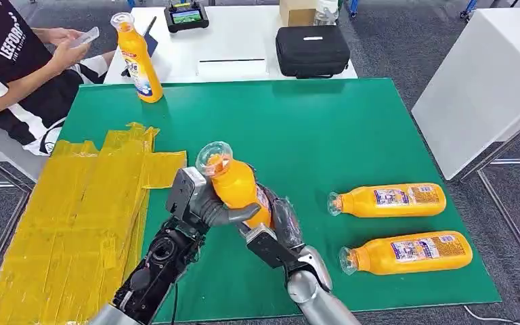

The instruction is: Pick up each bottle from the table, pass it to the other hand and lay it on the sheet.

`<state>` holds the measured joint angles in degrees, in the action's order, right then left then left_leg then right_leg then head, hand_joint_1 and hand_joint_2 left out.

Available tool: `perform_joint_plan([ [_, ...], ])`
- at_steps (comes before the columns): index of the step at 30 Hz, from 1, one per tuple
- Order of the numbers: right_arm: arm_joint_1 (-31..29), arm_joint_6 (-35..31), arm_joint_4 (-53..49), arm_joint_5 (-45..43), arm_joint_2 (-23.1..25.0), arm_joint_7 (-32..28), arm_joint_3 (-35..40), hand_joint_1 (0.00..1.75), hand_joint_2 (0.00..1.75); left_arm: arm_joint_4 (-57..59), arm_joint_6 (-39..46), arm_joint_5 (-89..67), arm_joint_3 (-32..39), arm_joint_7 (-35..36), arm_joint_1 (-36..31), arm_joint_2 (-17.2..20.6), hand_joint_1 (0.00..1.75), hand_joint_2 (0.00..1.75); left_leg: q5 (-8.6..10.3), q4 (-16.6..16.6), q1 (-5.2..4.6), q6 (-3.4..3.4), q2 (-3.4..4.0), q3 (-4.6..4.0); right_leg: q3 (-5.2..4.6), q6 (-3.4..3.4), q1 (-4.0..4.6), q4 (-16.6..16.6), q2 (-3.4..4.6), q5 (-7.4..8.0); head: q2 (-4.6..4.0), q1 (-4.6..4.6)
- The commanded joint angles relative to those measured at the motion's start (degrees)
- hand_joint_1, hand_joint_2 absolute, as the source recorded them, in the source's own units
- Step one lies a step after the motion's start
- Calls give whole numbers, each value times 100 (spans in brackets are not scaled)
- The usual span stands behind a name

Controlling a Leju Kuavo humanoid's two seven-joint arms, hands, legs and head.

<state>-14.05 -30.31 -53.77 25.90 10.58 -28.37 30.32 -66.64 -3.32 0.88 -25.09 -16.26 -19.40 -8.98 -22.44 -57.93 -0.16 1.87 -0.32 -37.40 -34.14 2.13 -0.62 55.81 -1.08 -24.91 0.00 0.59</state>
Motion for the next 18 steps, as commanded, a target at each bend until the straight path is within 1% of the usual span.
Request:
perform_joint_plan([
  [1,65,-211,-239,44,-182,-122,178,0,175,147,447,186,378,-152,-84,97,175,175,-12,3,2,-11,10,33,32,-8,1,-5,15,-10,0,2],
  [2,66,-210,-247,44,-193,-122,173,0,175,145,443,186,384,-149,-91,113,175,175,-7,4,3,-9,8,21,20,-6,3,-6,10,-5,0,2],
  [3,66,-210,-247,44,-193,-122,173,0,175,145,443,186,384,-149,-91,113,175,175,-12,5,1,-12,5,36,35,-9,0,-5,10,-12,0,2],
  [4,116,-229,-359,69,-207,-106,145,0,175,115,744,-15,382,-230,-85,124,175,175,-7,4,2,-9,5,24,24,-6,2,-6,9,-6,0,-2],
  [5,155,-280,-442,129,-235,-84,120,0,175,121,952,-178,387,-235,-88,153,175,175,-15,2,4,-12,10,40,39,-9,3,-6,16,-12,0,7],
  [6,212,-250,-588,131,-280,-57,78,0,175,122,1149,-306,446,-271,-83,216,175,175,-6,4,0,-7,5,20,18,-5,-1,-4,8,-5,0,2],
  [7,258,-205,-690,115,-306,-17,38,0,175,128,1398,-519,473,-319,-88,257,175,175,-12,3,3,-11,2,35,36,-8,2,-6,7,-12,0,2],
  [8,396,-86,-984,76,-365,62,-71,0,175,143,1868,-974,552,-351,-88,306,175,175,-7,4,1,-8,3,22,21,-5,0,-6,6,-7,0,0],
  [9,516,-39,-1237,48,-413,85,-176,0,175,151,2264,-1397,622,-353,-86,367,175,175,-14,4,0,-11,9,38,36,-8,-1,-5,14,-12,0,2],
  [10,574,-16,-1367,40,-437,95,-227,0,175,177,2519,-1738,636,-323,-95,417,175,175,-8,4,1,-8,6,22,21,-6,0,-5,10,-7,0,2],
  [11,684,10,-1599,57,-483,120,-321,0,175,207,3039,-2448,719,-216,-111,491,175,175,-13,4,2,-10,4,36,36,-8,0,-6,9,-13,0,0],
  [12,785,29,-1802,187,-535,199,-399,0,175,165,3401,-2974,940,-153,-102,509,175,175,-7,5,0,-8,3,23,21,-6,-1,-4,6,-8,0,2],
  [14,965,42,-2087,326,-598,267,-546,0,175,31,3670,-3676,1285,-18,-73,566,175,175,-20,2,3,-15,6,49,48,-12,1,-4,12,-19,0,2],
  [15,1014,88,-2150,359,-601,270,-603,0,175,-44,3526,-3759,1460,-55,-44,539,175,175,-14,4,2,-12,5,34,34,-9,1,-5,10,-13,0,2],
  [16,1014,88,-2150,359,-601,270,-603,0,175,-44,3526,-3759,1460,-55,-44,539,175,175,-8,3,2,-8,6,18,17,-6,2,-4,10,-6,0,2],
  [17,1014,88,-2150,359,-601,270,-603,0,175,-44,3526,-3759,1460,-55,-44,539,175,175,-16,0,3,-12,10,33,32,-9,2,-3,16,-13,0,2],
  [18,1008,97,-2122,356,-583,269,-604,0,175,-57,3503,-3782,1470,-63,-31,503,175,175,-8,2,1,-8,5,19,19,-6,1,-3,8,-7,0,2],
])
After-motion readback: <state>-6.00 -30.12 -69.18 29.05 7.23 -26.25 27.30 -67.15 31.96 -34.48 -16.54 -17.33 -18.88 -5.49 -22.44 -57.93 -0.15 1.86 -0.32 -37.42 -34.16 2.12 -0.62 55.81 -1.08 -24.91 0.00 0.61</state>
